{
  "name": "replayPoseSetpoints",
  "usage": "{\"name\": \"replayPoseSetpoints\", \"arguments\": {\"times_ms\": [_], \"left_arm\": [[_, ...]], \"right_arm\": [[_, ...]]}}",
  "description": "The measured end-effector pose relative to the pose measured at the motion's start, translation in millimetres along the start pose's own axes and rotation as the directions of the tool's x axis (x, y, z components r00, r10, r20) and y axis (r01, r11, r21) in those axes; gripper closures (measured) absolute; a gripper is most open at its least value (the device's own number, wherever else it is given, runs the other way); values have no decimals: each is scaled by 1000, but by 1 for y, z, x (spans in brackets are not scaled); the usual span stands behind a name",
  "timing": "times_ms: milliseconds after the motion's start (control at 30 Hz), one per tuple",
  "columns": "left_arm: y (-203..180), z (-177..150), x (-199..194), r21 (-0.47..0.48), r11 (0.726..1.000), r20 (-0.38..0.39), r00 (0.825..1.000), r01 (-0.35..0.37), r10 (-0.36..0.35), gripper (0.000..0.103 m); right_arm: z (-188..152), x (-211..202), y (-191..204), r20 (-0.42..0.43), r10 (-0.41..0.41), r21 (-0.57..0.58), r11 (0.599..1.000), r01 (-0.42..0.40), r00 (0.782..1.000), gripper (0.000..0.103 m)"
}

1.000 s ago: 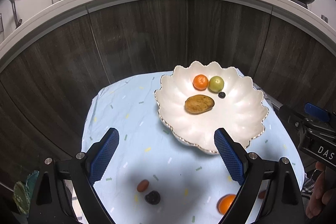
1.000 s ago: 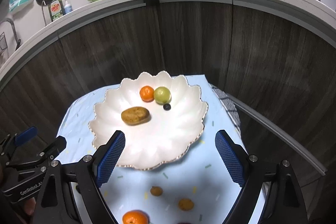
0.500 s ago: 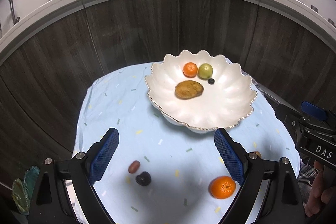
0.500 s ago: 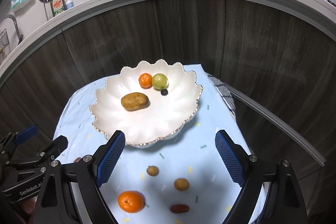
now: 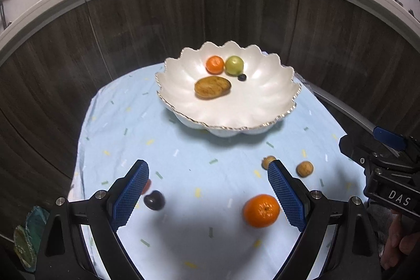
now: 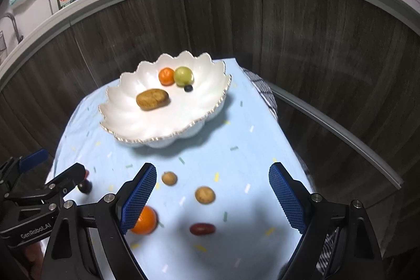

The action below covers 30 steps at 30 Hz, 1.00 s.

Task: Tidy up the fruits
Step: 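Withdraw both open tools from the bowl toward the remaining fruits, then grasp the large orange with the left tool while the right tool grasps the red jujube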

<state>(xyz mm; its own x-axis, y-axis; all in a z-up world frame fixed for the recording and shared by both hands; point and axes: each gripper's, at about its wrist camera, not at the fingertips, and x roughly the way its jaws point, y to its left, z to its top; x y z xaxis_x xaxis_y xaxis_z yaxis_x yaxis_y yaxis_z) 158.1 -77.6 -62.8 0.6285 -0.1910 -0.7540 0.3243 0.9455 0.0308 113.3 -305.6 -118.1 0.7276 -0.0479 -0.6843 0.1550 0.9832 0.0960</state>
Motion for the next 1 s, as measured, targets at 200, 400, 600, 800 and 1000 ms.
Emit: {"name": "replayPoseSetpoints", "arguments": {"times_ms": [200,400,600,800,1000], "left_arm": [[-9,-13,3,45,999,-10,1000,21,-20,10],[-13,-23,10,65,997,-29,999,30,-28,10],[-23,-38,20,108,993,-50,998,53,-47,11],[-34,-52,32,134,988,-78,995,78,-68,11],[-42,-58,43,149,985,-93,993,89,-76,14]], "right_arm": [[-16,3,-2,-25,-10,-10,1000,10,1000,15],[-28,9,-3,-51,-19,-25,1000,18,999,15],[-38,15,-3,-76,-26,-44,999,22,997,15],[-48,24,-2,-104,-22,-59,998,16,994,16],[-55,35,-2,-144,-17,-64,998,8,989,21]]}}
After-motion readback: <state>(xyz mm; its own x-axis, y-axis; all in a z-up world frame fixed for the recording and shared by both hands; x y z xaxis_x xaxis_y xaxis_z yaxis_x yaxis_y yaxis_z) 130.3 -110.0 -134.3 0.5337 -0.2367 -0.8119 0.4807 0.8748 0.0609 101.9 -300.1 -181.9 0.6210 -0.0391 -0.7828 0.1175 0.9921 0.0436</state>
